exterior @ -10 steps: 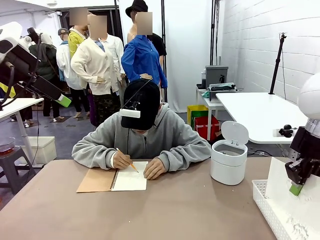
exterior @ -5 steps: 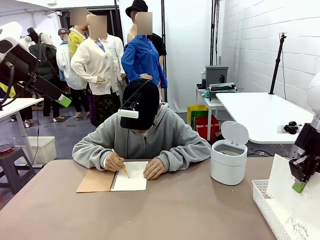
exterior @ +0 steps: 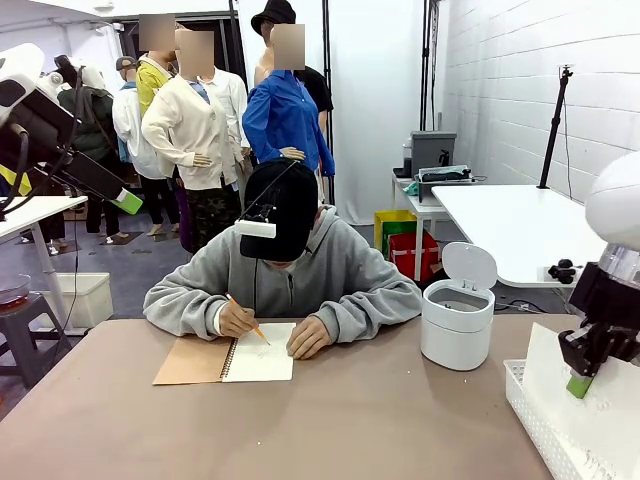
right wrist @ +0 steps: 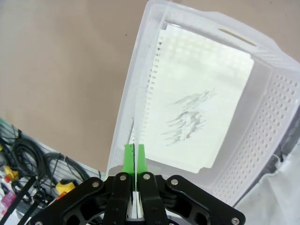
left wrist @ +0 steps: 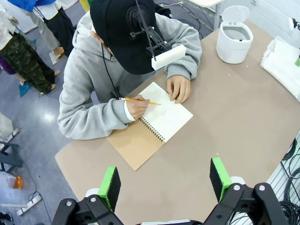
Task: Sort the paper based on its condition.
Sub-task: If a person hands you a paper, place it in the Organizing basket , and if it's crumpled, put it in the Trash can.
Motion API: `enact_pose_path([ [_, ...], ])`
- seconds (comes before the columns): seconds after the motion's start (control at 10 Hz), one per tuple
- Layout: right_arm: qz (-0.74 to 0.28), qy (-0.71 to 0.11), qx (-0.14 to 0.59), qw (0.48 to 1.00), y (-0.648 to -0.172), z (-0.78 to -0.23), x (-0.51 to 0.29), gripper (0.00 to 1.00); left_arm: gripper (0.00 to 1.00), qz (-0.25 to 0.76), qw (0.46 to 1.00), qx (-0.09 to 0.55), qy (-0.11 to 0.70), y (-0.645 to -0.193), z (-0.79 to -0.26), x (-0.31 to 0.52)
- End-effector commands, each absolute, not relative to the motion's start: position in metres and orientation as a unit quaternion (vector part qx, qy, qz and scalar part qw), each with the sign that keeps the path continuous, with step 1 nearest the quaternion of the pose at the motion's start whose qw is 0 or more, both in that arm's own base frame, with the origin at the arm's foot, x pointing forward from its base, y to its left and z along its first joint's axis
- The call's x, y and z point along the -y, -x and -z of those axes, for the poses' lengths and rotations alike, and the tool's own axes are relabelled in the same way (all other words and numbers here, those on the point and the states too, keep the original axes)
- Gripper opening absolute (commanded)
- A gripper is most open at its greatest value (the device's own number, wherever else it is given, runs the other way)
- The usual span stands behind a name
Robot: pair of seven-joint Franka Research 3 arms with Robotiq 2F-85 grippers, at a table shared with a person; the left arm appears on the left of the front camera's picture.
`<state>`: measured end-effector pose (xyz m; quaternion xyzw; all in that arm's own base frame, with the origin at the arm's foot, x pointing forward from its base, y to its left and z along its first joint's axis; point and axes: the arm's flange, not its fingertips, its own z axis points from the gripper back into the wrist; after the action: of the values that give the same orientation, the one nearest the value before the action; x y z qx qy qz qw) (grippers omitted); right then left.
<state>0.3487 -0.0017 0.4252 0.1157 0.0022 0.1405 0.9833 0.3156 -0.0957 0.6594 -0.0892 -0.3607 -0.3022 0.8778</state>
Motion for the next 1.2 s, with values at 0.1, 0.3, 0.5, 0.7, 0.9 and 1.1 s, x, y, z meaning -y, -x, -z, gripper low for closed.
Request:
enact_pose_path([
  [0.1, -0.101, -0.114, -0.016, 0.988, -0.346, -0.398, -0.008, 0.0, 1.0, 0.297, 0.879, 0.36, 0.1, -0.315, -0.66, 0.096],
  [0.3, -0.082, -0.11, -0.027, 0.99, -0.348, -0.384, -0.007, 0.0, 1.0, 0.297, 0.879, 0.36, 0.1, -0.315, -0.66, 0.096],
  [0.5, -0.075, -0.11, -0.03, 0.991, -0.347, -0.378, 0.001, 0.0, 1.0, 0.297, 0.879, 0.36, 0.1, -0.315, -0.66, 0.096],
  [0.7, -0.094, -0.116, -0.036, 0.988, -0.36, -0.396, -0.001, 0.0, 1.0, 0.297, 0.879, 0.36, 0.1, -0.315, -0.66, 0.096],
  [0.9, -0.094, -0.116, -0.036, 0.988, -0.36, -0.396, -0.001, 0.0, 1.0, 0.297, 0.879, 0.36, 0.1, -0.315, -0.66, 0.096],
  [1.1, -0.09, -0.115, -0.035, 0.989, -0.361, -0.394, 0.001, 0.16, 1.0, 0.297, 0.879, 0.36, 0.1, -0.315, -0.66, 0.096],
])
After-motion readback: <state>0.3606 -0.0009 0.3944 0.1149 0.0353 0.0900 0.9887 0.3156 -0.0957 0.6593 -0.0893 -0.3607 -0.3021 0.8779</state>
